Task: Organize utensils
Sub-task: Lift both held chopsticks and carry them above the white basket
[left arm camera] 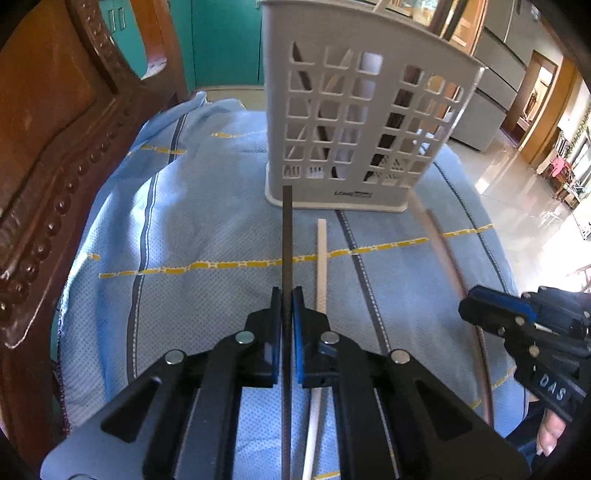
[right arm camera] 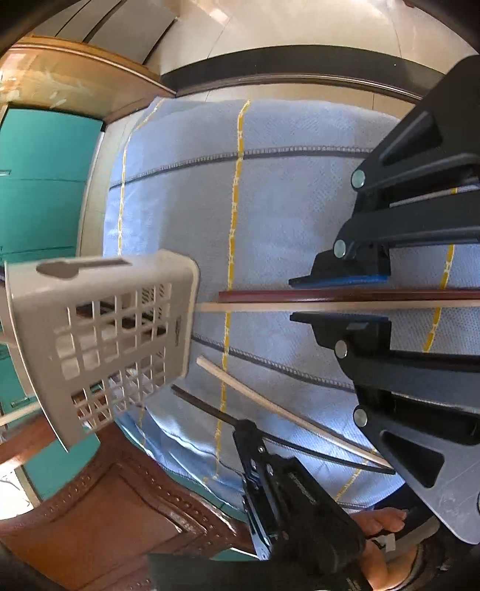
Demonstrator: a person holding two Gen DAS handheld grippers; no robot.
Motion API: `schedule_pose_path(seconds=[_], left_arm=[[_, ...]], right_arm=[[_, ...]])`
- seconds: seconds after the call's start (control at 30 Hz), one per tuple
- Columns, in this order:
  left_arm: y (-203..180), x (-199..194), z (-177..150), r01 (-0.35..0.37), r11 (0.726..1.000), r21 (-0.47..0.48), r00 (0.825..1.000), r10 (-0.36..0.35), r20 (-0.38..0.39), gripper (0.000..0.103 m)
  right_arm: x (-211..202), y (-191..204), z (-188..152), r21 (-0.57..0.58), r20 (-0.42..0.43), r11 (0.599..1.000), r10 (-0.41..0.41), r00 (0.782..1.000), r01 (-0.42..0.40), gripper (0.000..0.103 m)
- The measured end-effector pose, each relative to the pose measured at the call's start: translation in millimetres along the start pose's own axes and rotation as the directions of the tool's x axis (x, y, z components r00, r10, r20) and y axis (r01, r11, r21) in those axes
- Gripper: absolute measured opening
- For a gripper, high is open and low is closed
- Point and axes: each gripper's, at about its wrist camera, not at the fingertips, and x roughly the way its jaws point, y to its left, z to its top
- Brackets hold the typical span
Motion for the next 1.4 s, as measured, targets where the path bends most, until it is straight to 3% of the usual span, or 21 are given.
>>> schedule_pose_path(seconds=[0.37,0.5,0.67,0.77,0.9,1.03,1.17,1.3,1.4], left_arm=[[4.7,11.3,-1.2,-0.016,1.0,-0.013,0.999,0.016,-0.035,0.007],[8.6,12.7,-0.3,-0.016,1.0,-0.021,0.999,0.015,-0.034,0.007],[14.4,-1.9,1.6,-0.012,0.999,-0.034,1.0,0.013,0.019,0.007],[14.8,-27.5,3.8,0.002,1.0,-0.031,0.996,0.001,0.09,0.007],[10.0,-75.4,1.3,0.017,1.0,0.001,0.98,-0.017,0.197,0.007],[5.3,-127.0,4.3,0.046,0.999,0.017,0.948,-0.049,0.314,0.007],[3.9,-167.6,17.4,0.085,0.996,0.016,0.916,-0.085,0.391,0.007],[9.0,-201.0,46.5,0.135,0.991,0.019,0.877,-0.128,0.464,0.007],[10.8,-223.0,72.0,0.154,0.988,0.013,0.839,-0.138,0.527,0.007]], right_arm=[[28.6,10.8,-2.5,-0.054,-0.049,0.992,-0.115,0.992,0.113,0.013],[28.9,11.4,-3.6,-0.038,-0.047,0.995,-0.098,0.994,0.096,0.006],[-11.0,10.3,-1.1,-0.02,0.078,0.998,-0.059,0.995,0.061,0.006],[-57.4,5.5,-1.7,-0.013,0.192,1.0,-0.005,0.981,0.007,0.006],[-119.8,-2.3,-8.6,-0.004,0.347,0.998,0.059,0.936,-0.061,0.006],[-173.1,-9.5,-4.7,0.009,0.475,0.992,0.11,0.873,-0.13,0.006],[-207.9,-6.7,20.5,0.003,0.555,0.988,0.126,0.822,-0.153,0.006],[-223.1,-0.7,58.8,0.0,0.608,0.987,0.13,0.783,-0.164,0.006],[-228.6,-0.8,77.7,0.033,0.672,0.979,0.129,0.729,-0.203,0.006]])
